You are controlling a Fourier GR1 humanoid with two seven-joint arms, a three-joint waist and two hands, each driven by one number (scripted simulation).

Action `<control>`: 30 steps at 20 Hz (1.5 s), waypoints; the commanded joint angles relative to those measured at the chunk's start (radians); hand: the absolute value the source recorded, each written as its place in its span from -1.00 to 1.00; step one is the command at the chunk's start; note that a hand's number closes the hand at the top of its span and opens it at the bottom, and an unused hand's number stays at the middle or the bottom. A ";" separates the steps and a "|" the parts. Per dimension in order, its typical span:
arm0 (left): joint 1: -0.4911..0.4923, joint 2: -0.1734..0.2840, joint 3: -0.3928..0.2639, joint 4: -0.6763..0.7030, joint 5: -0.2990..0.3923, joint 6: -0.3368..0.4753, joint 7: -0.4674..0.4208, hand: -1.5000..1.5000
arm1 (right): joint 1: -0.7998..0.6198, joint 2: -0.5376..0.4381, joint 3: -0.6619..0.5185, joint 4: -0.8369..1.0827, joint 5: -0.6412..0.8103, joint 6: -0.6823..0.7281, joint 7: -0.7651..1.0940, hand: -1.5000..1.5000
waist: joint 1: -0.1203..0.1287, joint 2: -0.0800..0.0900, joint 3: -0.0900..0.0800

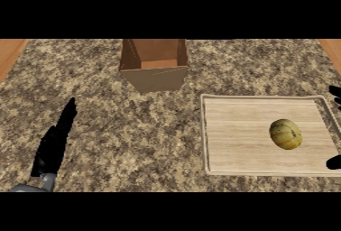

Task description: Pick the squash from the tray and place it in the cardboard box

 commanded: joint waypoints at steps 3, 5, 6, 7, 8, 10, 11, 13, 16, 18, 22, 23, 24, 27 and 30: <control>0.052 0.016 0.074 -0.054 -0.003 -0.075 0.003 0.00 | 0.007 0.081 -0.002 0.033 0.109 0.027 0.019 -1.00 | 0.003 0.000 0.001; 0.029 -0.008 0.061 -0.075 -0.044 -0.052 0.066 0.00 | 0.020 0.107 0.014 -0.107 0.104 -0.010 0.162 -1.00 | -0.001 -0.001 0.001; 0.012 -0.044 0.064 -0.017 -0.051 -0.064 0.021 0.00 | 0.036 0.109 0.009 -0.110 0.115 0.020 0.159 -1.00 | -0.004 0.000 0.000; -0.017 0.006 0.090 -0.064 -0.028 -0.088 0.106 0.00 | 0.094 0.100 -0.007 -0.052 0.130 0.051 0.066 -1.00 | -0.005 0.000 0.001; 0.067 -0.022 0.091 -0.047 -0.025 -0.102 -0.002 0.00 | -0.007 0.152 0.049 0.012 0.182 0.027 0.094 -1.00 | 0.005 0.001 0.001; 0.012 -0.032 0.118 -0.066 -0.068 -0.098 0.069 0.00 | 0.020 0.160 0.001 -0.081 0.168 0.052 0.161 -1.00 | -0.001 0.000 0.001; 0.023 -0.071 0.109 -0.014 -0.074 -0.103 0.021 0.00 | -0.025 0.177 0.012 -0.044 0.164 0.067 0.190 -1.00 | 0.000 0.001 0.000; 0.065 -0.063 0.122 -0.048 -0.086 -0.107 0.020 0.00 | 0.054 0.234 0.034 -0.044 0.260 0.035 0.087 -1.00 | 0.000 0.000 0.001; 0.009 -0.091 0.134 -0.083 -0.124 -0.104 0.104 0.00 | 0.038 0.249 -0.002 0.017 0.283 0.080 0.044 -1.00 | -0.002 0.001 0.001; 0.043 -0.142 0.110 -0.042 -0.168 -0.106 0.047 0.00 | 0.048 0.246 -0.053 -0.031 0.255 0.121 0.077 -1.00 | -0.003 0.000 0.001; 0.101 -0.110 0.195 -0.052 -0.132 -0.183 -0.015 0.00 | -0.022 0.309 -0.025 -0.011 0.316 0.109 0.121 -1.00 | 0.001 0.001 0.000; -0.026 -0.134 0.184 0.030 -0.141 -0.185 0.025 0.00 | -0.024 0.345 0.005 0.071 0.392 0.059 0.033 -1.00 | -0.001 0.002 0.001; 0.031 -0.120 0.215 -0.035 -0.156 -0.199 0.035 0.00 | 0.026 0.328 -0.045 0.022 0.377 0.108 0.036 -1.00 | -0.002 0.001 0.001; 0.058 -0.176 0.170 -0.063 -0.219 -0.162 0.039 0.00 | -0.004 0.373 -0.033 0.040 0.420 0.086 0.027 -1.00 | 0.000 0.001 0.001; 0.014 -0.155 0.257 0.020 -0.188 -0.239 -0.003 0.00 | -0.008 0.356 -0.092 0.041 0.390 0.155 0.035 -1.00 | -0.002 0.001 0.001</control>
